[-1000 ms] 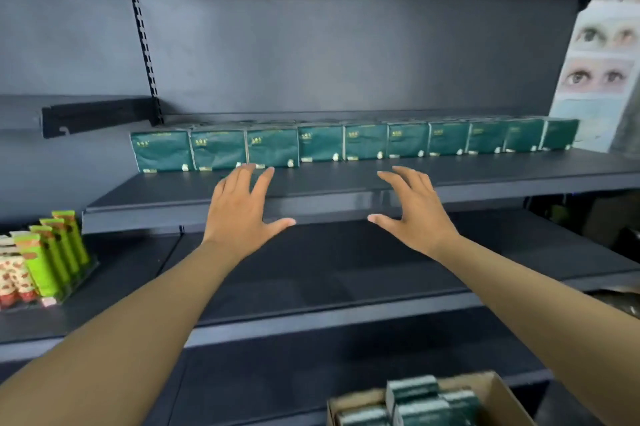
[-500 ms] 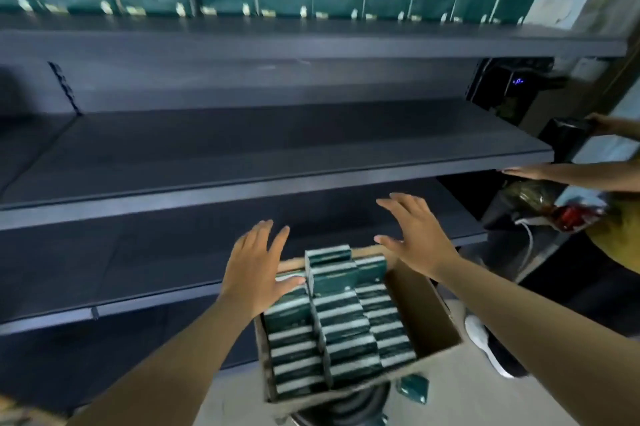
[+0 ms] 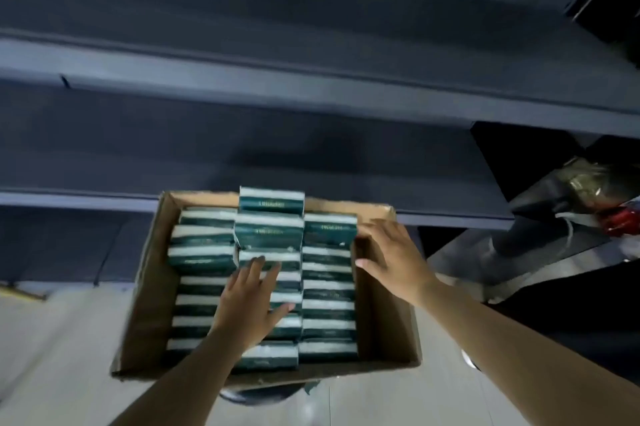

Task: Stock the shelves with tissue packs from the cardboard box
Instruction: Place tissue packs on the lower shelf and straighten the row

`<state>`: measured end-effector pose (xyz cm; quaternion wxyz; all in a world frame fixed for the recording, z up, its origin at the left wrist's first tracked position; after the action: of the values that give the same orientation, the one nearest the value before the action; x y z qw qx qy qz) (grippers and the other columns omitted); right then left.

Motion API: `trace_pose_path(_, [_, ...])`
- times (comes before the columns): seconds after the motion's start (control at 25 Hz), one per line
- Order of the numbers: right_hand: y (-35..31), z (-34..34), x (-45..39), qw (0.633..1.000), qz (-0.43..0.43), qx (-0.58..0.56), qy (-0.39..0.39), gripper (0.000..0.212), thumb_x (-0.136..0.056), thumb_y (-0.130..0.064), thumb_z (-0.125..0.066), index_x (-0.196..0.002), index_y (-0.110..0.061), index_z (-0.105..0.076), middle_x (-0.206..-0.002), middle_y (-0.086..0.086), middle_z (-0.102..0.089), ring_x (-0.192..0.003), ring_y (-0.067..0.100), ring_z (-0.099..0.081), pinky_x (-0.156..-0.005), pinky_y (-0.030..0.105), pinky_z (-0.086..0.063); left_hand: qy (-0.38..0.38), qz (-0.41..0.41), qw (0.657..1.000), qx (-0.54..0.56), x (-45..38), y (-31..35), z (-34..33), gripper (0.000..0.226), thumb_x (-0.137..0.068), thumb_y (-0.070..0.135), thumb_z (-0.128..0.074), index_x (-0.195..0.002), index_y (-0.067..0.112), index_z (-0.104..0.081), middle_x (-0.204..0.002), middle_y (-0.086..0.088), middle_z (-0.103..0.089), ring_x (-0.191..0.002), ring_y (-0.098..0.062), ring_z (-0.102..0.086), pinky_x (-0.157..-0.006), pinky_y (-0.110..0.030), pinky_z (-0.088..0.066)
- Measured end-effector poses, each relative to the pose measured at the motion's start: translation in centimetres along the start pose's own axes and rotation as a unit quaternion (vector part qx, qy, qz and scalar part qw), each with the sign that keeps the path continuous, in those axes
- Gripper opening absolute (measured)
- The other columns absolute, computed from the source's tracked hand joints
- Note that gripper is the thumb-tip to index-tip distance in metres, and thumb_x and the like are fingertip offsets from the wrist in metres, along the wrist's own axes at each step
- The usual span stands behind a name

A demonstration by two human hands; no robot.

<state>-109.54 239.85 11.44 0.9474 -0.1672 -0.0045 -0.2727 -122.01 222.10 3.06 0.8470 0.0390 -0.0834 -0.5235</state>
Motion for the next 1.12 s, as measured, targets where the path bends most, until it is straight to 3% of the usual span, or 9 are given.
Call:
trace_pose_path(0.08, [1.3, -3.2, -1.3, 1.0, 0.007, -0.02, -0.018, 0.06, -0.087, -0.042, -0.06, -0.14, -0.023, -0.038, -0.146, 0.002, -0.035, -0.137, 0.023, -0.024, -0.112, 0.039, -0.024, -0.009, 0.018, 1.0, 0.002, -0.4, 0.5, -1.9, 0.079, -0.092, 0.067, -0.014, -0.126, 0.011, -0.06, -0.127, -0.02, -0.057, -0.112, -0.037, -0.058, -0.095, -0.046, -0.046])
trace_pose_path(0.12, [1.5, -4.4, -2.0, 0.999, 0.01, -0.024, -0.02, 0.061, -0.087, -0.042, -0.06, -0.14, -0.024, -0.038, -0.146, 0.003, -0.035, -0.137, 0.023, -0.023, -0.113, 0.04, -0.023, 0.004, 0.022, 1.0, 0.005, -0.5, 0.5, -2.4, 0.079, -0.093, 0.065, -0.013, -0.129, 0.01, -0.057, -0.131, -0.022, -0.054, -0.118, -0.036, -0.054, -0.101, -0.046, -0.038])
trace_pose_path(0.24, [1.9, -6.8, -4.3, 0.999, 0.024, -0.024, -0.013, 0.06, -0.088, -0.041, -0.059, -0.141, -0.026, -0.035, -0.147, 0.001, -0.034, -0.138, 0.021, -0.023, -0.112, 0.035, -0.017, 0.054, 0.008, 0.998, -0.023, -0.6, 0.5, -2.9, 0.072, -0.092, 0.062, -0.028, -0.136, 0.009, -0.049, -0.14, -0.022, -0.044, -0.13, -0.034, -0.041, -0.106, -0.047, -0.029])
trace_pose_path(0.36, [2.2, -7.6, -5.9, 0.999, 0.019, -0.039, -0.003, 0.059, -0.088, -0.036, -0.06, -0.141, -0.024, -0.036, -0.145, 0.0, -0.035, -0.137, 0.021, -0.024, -0.112, 0.034, -0.018, 0.058, -0.001, 0.998, -0.036, -0.6, 0.3, -3.3, 0.072, -0.091, 0.062, -0.032, -0.141, 0.01, -0.041, -0.145, -0.022, -0.039, -0.135, -0.033, -0.036, -0.109, -0.046, -0.026])
trace_pose_path(0.56, [2.7, -7.0, -7.0, 0.999, 0.041, 0.008, 0.03, 0.053, -0.086, -0.023, -0.065, -0.136, -0.023, -0.046, -0.124, 0.002, -0.05, -0.112, 0.026, -0.041, -0.1, 0.041, -0.037, 0.054, 0.006, 0.997, -0.052, -0.8, 0.2, -3.5, 0.074, -0.091, 0.063, -0.028, -0.144, 0.011, -0.034, -0.148, -0.021, -0.034, -0.137, -0.032, -0.033, -0.11, -0.046, -0.023])
trace_pose_path(0.68, [2.8, -6.0, -7.0, 0.995, 0.057, 0.039, 0.067, 0.044, -0.083, -0.011, -0.067, -0.125, -0.019, -0.058, -0.113, 0.003, -0.059, -0.102, 0.029, -0.046, -0.092, 0.042, -0.041, 0.047, 0.012, 0.997, -0.055, -0.6, 0.2, -3.5, 0.075, -0.091, 0.064, -0.028, -0.144, 0.011, -0.034, -0.148, -0.021, -0.034, -0.137, -0.033, -0.033, -0.11, -0.046, -0.025])
trace_pose_path(0.96, [2.5, -2.9, -5.0, 0.995, 0.034, -0.059, 0.079, 0.039, -0.084, 0.002, -0.061, -0.12, -0.012, -0.061, -0.115, 0.007, -0.054, -0.111, 0.026, -0.051, -0.101, 0.038, -0.041, -0.044, 0.046, 0.996, -0.067, -0.3, 0.6, -2.6, 0.081, -0.091, 0.067, -0.01, -0.141, 0.013, -0.042, -0.145, -0.019, -0.041, -0.134, -0.032, -0.04, -0.109, -0.045, -0.031])
trace_pose_path(1.12, [1.4, 0.9, -2.8, 0.994, 0.031, -0.079, 0.068, 0.039, -0.088, -0.002, -0.057, -0.125, -0.016, -0.056, -0.117, 0.005, -0.05, -0.112, 0.024, -0.049, -0.095, 0.035, -0.045, -0.051, 0.036, 0.996, -0.066, 0.5, 1.7, 1.0, 0.082, -0.087, 0.067, -0.008, -0.146, 0.017, -0.032, -0.152, -0.013, -0.029, -0.141, -0.029, -0.026, -0.114, -0.042, -0.021])
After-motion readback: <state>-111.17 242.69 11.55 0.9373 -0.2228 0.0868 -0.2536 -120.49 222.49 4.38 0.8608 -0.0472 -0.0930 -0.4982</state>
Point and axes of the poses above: each hand's wrist, its own x-axis away from the middle knuckle, its own z-axis out of the back of the hand, y = z × x, the point moved 10 cm from there along -x, towards the middle knuckle
